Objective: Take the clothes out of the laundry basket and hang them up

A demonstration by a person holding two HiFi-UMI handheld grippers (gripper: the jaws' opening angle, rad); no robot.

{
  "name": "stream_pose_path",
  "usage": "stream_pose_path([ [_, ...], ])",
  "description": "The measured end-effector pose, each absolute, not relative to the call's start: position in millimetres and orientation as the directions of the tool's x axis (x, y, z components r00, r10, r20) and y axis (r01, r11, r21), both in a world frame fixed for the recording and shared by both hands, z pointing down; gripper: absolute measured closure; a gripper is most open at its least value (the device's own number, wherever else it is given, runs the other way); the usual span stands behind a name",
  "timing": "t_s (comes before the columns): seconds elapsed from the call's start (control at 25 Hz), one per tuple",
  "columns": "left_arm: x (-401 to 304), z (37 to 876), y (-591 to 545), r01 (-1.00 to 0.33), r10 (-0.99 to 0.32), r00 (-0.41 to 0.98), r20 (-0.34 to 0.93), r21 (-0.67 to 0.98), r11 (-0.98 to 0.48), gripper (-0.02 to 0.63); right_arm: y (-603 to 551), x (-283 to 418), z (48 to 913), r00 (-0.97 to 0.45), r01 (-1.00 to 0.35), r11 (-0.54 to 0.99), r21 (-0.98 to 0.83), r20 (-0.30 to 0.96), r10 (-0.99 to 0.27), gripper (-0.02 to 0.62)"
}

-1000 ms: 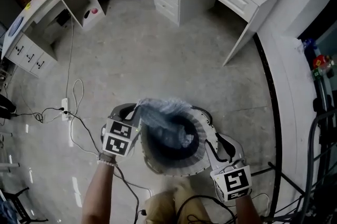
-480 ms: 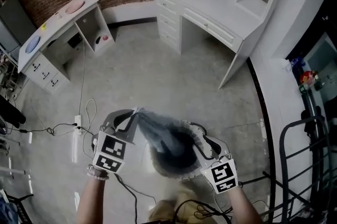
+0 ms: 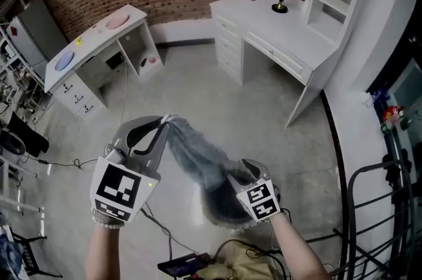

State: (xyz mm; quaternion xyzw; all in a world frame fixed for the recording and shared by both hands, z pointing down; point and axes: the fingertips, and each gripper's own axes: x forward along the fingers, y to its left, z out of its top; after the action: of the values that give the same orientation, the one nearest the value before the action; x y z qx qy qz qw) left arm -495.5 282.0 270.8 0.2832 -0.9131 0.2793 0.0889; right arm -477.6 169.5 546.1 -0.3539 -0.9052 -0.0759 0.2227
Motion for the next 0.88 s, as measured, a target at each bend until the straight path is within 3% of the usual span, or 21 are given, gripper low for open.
stream_pose_path([
  [0.2, -490, 230, 288, -0.539, -0.465, -0.842, 0.273, -0.436, 0.720, 0.588, 206, -482, 540, -0.598, 0.725, 0.687, -0.036, 0.462, 0.655, 0.378],
  [0.28, -491, 229, 293, -0.533, -0.455, -0.846, 0.279, -0.432, 0.728, 0.588, 204, -484, 535, -0.615, 0.717, 0.697, -0.012, 0.462, 0.640, 0.576],
  [0.52, -510, 249, 309, -0.586, -0.511, -0.809, 0.290, -0.468, 0.662, 0.588, 137, -477, 510, -0.741, 0.550, 0.834, 0.036, 0.481, 0.468, 0.577],
  [0.88, -503, 300, 252, -0.800, -0.754, -0.581, 0.306, -0.385, 0.460, 0.588, 14, -383, 470, -0.877, 0.089, 0.984, 0.153, 0.480, 0.005, 0.578],
])
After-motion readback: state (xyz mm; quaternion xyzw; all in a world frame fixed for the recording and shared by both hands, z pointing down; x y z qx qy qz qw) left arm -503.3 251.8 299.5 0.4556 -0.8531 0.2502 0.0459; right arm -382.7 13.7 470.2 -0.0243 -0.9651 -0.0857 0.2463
